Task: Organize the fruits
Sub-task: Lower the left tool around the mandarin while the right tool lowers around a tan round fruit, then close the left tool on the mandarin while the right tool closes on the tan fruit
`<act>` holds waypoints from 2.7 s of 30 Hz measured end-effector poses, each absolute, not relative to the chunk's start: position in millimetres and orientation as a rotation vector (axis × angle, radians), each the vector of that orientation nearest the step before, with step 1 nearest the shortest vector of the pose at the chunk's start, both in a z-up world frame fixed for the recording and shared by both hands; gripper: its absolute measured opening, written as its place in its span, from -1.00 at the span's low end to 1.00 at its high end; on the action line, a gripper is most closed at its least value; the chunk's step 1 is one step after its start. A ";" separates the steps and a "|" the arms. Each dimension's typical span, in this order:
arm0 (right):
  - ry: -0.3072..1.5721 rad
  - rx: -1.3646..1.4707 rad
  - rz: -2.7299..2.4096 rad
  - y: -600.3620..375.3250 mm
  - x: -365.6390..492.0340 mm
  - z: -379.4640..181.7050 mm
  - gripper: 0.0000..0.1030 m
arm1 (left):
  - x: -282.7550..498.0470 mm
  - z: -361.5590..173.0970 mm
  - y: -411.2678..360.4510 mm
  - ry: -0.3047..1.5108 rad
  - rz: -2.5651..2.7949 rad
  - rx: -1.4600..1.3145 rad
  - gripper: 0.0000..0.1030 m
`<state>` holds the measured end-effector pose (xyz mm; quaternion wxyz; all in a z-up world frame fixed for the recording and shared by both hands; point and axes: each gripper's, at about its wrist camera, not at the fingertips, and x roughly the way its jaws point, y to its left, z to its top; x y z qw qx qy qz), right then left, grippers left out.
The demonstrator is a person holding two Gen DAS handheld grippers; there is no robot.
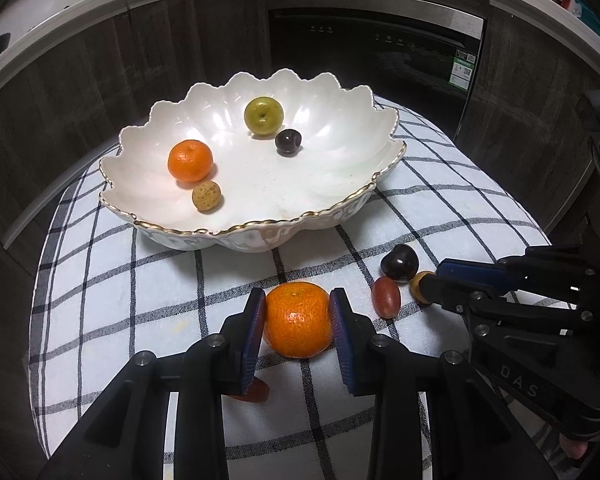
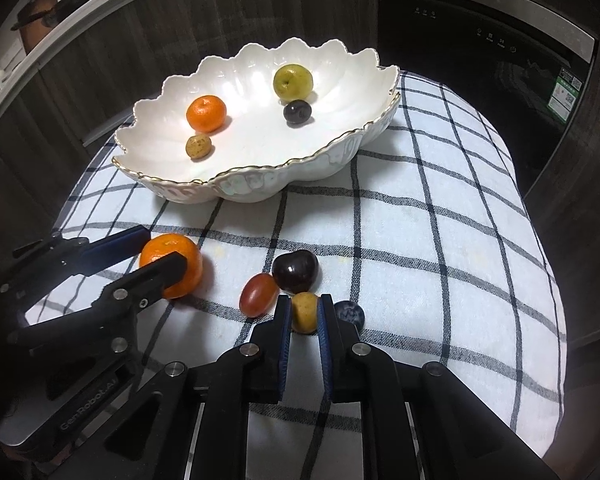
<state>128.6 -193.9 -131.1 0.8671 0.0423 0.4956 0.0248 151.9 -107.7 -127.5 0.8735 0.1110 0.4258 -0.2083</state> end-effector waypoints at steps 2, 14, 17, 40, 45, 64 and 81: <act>1.043 0.088 0.061 -193.3 130.0 -132.8 -0.58 | 152.3 -127.7 -106.5 0.894 -0.431 0.226 -0.36; 1.057 0.080 0.088 -188.2 132.5 -142.0 -0.52 | 152.3 -127.3 -104.5 0.896 -0.425 0.217 -0.37; 1.056 0.078 0.092 -187.8 132.8 -142.5 -0.52 | 152.3 -126.9 -104.3 0.896 -0.424 0.216 -0.38; 1.000 0.102 0.102 -192.1 126.4 -119.1 -0.54 | 147.8 -105.9 -104.2 0.866 -0.423 0.213 -0.87; 0.995 0.096 0.097 -193.0 125.3 -117.1 -0.55 | 149.2 -112.3 -102.6 0.890 -0.429 0.205 -0.86; 0.986 0.114 0.081 -200.7 123.0 -121.1 -0.55 | 146.7 -137.1 -106.0 0.946 -0.448 0.195 0.08; 0.991 0.143 0.086 -204.5 124.8 -126.3 -0.55 | 145.4 -140.1 -106.3 0.953 -0.450 0.211 -0.22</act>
